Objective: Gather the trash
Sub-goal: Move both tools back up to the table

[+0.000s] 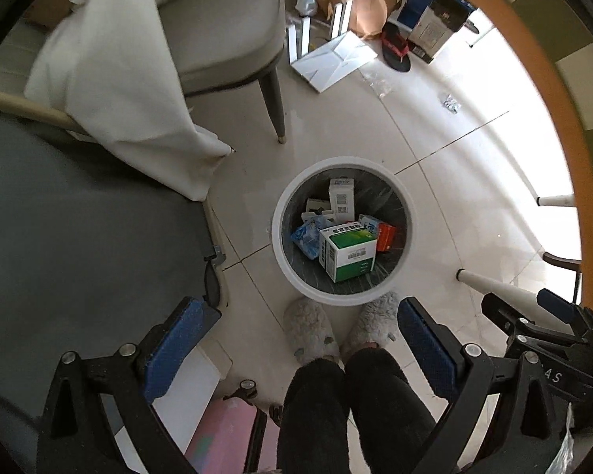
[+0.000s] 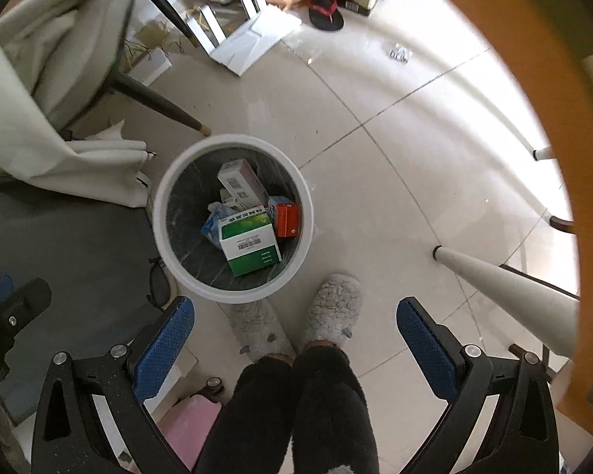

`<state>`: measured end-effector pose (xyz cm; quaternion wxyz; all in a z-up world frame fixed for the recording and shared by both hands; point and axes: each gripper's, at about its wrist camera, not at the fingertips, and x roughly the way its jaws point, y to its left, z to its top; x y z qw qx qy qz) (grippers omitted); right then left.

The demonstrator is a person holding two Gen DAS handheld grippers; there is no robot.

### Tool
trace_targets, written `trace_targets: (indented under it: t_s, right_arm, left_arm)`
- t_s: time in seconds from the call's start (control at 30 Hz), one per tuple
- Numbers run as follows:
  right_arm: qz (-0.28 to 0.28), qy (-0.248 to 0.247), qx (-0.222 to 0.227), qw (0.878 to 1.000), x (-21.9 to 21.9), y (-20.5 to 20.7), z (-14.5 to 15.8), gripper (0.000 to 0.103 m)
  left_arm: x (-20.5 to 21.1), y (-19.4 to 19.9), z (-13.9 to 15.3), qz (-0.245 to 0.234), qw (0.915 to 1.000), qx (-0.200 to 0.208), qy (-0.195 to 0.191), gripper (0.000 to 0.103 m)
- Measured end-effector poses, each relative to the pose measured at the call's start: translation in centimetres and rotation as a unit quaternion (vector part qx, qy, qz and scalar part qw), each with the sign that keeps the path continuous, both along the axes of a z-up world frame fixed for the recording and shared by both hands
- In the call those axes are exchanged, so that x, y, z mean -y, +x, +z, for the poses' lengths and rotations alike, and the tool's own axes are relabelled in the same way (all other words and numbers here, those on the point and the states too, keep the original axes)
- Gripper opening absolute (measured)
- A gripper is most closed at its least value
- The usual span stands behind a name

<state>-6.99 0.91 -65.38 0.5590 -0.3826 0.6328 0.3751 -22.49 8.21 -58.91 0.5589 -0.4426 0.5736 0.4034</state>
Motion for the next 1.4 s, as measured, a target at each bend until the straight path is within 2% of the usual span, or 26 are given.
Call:
trace_targets:
  t_s: [0.27,0.6,0.73,0.87,1.03,1.1,1.27,1.33,1.4]
  right_arm:
    - [0.008,0.024,0.010,1.000,1.3,-0.5,10.0,0.103]
    - [0.010,0.048,-0.004,0.999,3.6,-1.4,21.9,0.103]
    - [0.002,0.061,-0.013,0.998,4.5,-1.4,25.8,0.103]
    - [-0.045,0.091,-0.040,0.994,5.0,0.6,29.7,0.103]
    - [-0.129,0.135,-0.040,0.982,5.3,6.9,34.5,0.103]
    - [-0.156,0.151,-0.031,0.976,5.4,10.2,36.3,0.103]
    - [-0.226,0.171,0.017,0.959,5.7,22.2,40.2,0.103]
    - [-0.234,0.163,0.045,0.957,5.1,27.7,41.0,0.103]
    - [-0.228,0.141,0.073,0.961,4.0,33.8,41.0,0.103]
  left_arm:
    - [1.8,-1.3,7.9,-0.002,0.9999,0.013,0.010,0.101]
    - [4.3,-1.6,18.5,-0.010,0.9991,0.016,0.038,0.101]
    - [4.6,-1.2,22.4,-0.018,0.9980,0.013,0.059,0.101]
    - [3.8,0.4,26.2,-0.030,0.9944,0.025,0.098,0.101]
    - [1.1,5.9,30.7,-0.071,0.9842,0.019,0.161,0.101]
    - [-0.2,9.8,32.5,-0.092,0.9790,0.025,0.180,0.101]
    - [-2.7,20.8,34.9,-0.152,0.9634,0.025,0.219,0.102]
    - [-3.9,25.7,35.0,-0.168,0.9584,0.018,0.230,0.102]
    - [-5.5,31.1,34.5,-0.171,0.9576,0.010,0.231,0.102]
